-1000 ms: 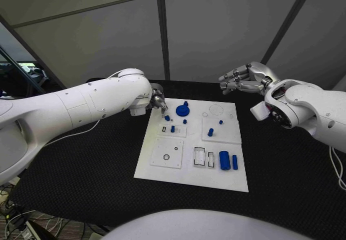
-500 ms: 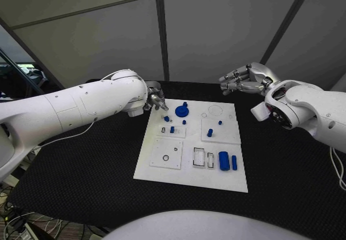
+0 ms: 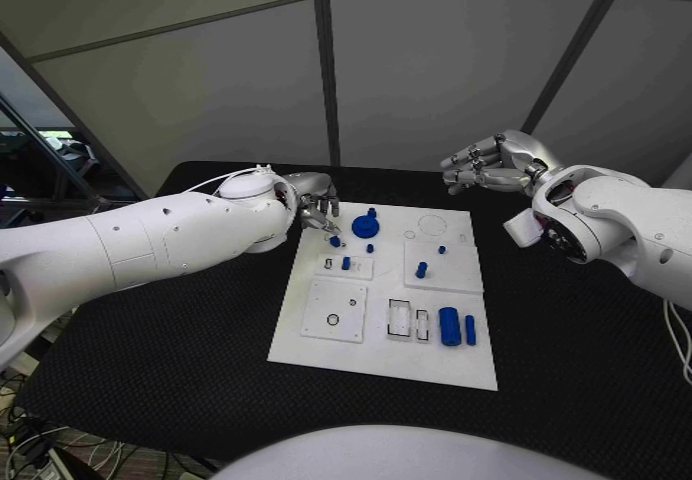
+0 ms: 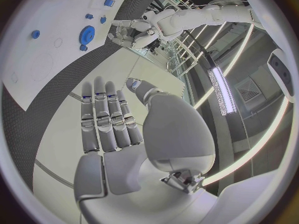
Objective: Assemble the parts on the task board
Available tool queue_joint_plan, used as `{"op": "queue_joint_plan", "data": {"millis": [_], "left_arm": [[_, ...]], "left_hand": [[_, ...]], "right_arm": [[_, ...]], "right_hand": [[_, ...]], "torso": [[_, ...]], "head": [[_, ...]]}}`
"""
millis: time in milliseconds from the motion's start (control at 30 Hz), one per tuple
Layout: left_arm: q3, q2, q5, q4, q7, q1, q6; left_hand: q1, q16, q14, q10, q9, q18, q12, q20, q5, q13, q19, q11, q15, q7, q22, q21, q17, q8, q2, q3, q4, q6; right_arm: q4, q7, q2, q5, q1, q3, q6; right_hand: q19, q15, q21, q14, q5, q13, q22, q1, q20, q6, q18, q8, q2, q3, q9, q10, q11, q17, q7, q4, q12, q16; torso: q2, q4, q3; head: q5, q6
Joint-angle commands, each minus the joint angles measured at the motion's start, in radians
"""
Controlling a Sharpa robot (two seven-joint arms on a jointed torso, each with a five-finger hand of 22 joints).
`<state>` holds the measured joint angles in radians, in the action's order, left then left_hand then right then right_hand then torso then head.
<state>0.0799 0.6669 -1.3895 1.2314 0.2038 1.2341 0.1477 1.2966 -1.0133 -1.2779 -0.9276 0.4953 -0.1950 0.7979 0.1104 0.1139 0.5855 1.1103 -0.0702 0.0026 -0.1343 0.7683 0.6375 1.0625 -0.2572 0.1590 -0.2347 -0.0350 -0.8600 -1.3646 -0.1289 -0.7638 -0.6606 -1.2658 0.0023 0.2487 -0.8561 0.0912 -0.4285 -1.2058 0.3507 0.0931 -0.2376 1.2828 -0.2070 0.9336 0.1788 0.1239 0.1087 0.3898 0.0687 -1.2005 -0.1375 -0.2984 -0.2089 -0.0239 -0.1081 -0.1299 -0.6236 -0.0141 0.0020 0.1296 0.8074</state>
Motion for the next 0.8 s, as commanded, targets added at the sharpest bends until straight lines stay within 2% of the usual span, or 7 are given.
{"op": "queue_joint_plan", "data": {"millis": [33,167,367,533,800], "left_arm": [[0.002,0.0,-0.122,-0.004,-0.051,-0.007,0.043],[0.003,-0.004,-0.14,-0.01,-0.043,-0.016,0.037],[0.004,-0.016,-0.15,-0.019,-0.032,-0.025,0.03],[0.008,-0.024,-0.152,-0.024,-0.02,-0.03,0.016],[0.01,-0.029,-0.153,-0.027,-0.009,-0.04,-0.004]], "left_hand": [[0.016,-0.071,-0.037,-0.007,-0.022,0.017,0.021,-0.003,-0.001,-0.001,0.031,0.007,-0.003,0.001,0.023,0.021,0.054,0.009,-0.006,0.022,-0.004,-0.013],[0.027,-0.188,-0.094,-0.013,-0.052,0.038,0.056,-0.009,0.0,0.007,0.105,0.012,-0.007,0.004,0.129,0.144,0.149,0.011,-0.015,0.056,-0.014,-0.029],[0.036,-0.258,-0.12,-0.014,-0.082,0.05,0.102,-0.012,0.0,0.021,0.137,0.015,-0.01,0.007,0.195,0.211,0.205,0.009,-0.024,0.095,-0.027,-0.046],[0.042,-0.312,-0.144,-0.014,-0.101,0.06,0.136,-0.015,0.0,0.034,0.164,0.018,-0.012,0.01,0.253,0.273,0.251,0.002,-0.029,0.124,-0.036,-0.062],[0.043,-0.34,-0.153,-0.009,-0.112,0.065,0.165,-0.016,0.0,0.044,0.174,0.018,-0.012,0.011,0.289,0.305,0.273,-0.011,-0.031,0.157,-0.048,-0.076]], "right_arm": [[0.0,-0.011,-0.001,-0.005,-0.002,0.001,0.002],[0.0,-0.012,-0.002,-0.005,-0.002,0.001,0.002],[0.0,-0.012,-0.001,-0.006,-0.002,0.001,0.002],[0.0,-0.012,-0.001,-0.006,-0.002,0.001,0.001],[0.001,-0.012,-0.001,-0.006,-0.001,0.001,0.001]], "right_hand": [[-0.006,-0.005,0.004,-0.001,0.003,-0.001,0.001,0.0,0.001,0.004,0.003,0.003,-0.008,0.006,0.001,0.002,0.006,0.001,0.002,-0.001,-0.005,-0.001],[-0.006,-0.005,0.004,-0.001,0.003,-0.001,0.001,0.0,0.001,0.004,0.003,0.003,-0.008,0.006,0.001,0.002,0.006,0.001,0.002,-0.001,-0.005,-0.001],[-0.006,-0.005,0.004,-0.001,0.003,-0.001,0.001,0.0,0.001,0.004,0.003,0.003,-0.008,0.006,0.001,0.002,0.006,0.001,0.002,-0.001,-0.005,-0.001],[-0.006,-0.005,0.004,-0.001,0.004,-0.001,0.001,0.001,0.001,0.004,0.003,0.004,-0.009,0.007,0.001,0.002,0.006,0.001,0.002,-0.002,-0.006,-0.001],[-0.006,-0.005,0.004,-0.001,0.004,-0.001,0.001,0.001,0.001,0.004,0.003,0.004,-0.009,0.007,0.001,0.002,0.006,0.001,0.002,-0.002,-0.006,-0.001]], "torso": [[-0.001,-0.0009,0.0001],[-0.001,-0.0006,0.0007],[-0.001,-0.0022,0.0005],[0.0,-0.0017,0.0012],[-0.001,-0.0005,0.0008]], "head": [[-0.001,0.0],[-0.001,0.001],[-0.001,0.002],[-0.002,0.002],[-0.005,0.001]]}}
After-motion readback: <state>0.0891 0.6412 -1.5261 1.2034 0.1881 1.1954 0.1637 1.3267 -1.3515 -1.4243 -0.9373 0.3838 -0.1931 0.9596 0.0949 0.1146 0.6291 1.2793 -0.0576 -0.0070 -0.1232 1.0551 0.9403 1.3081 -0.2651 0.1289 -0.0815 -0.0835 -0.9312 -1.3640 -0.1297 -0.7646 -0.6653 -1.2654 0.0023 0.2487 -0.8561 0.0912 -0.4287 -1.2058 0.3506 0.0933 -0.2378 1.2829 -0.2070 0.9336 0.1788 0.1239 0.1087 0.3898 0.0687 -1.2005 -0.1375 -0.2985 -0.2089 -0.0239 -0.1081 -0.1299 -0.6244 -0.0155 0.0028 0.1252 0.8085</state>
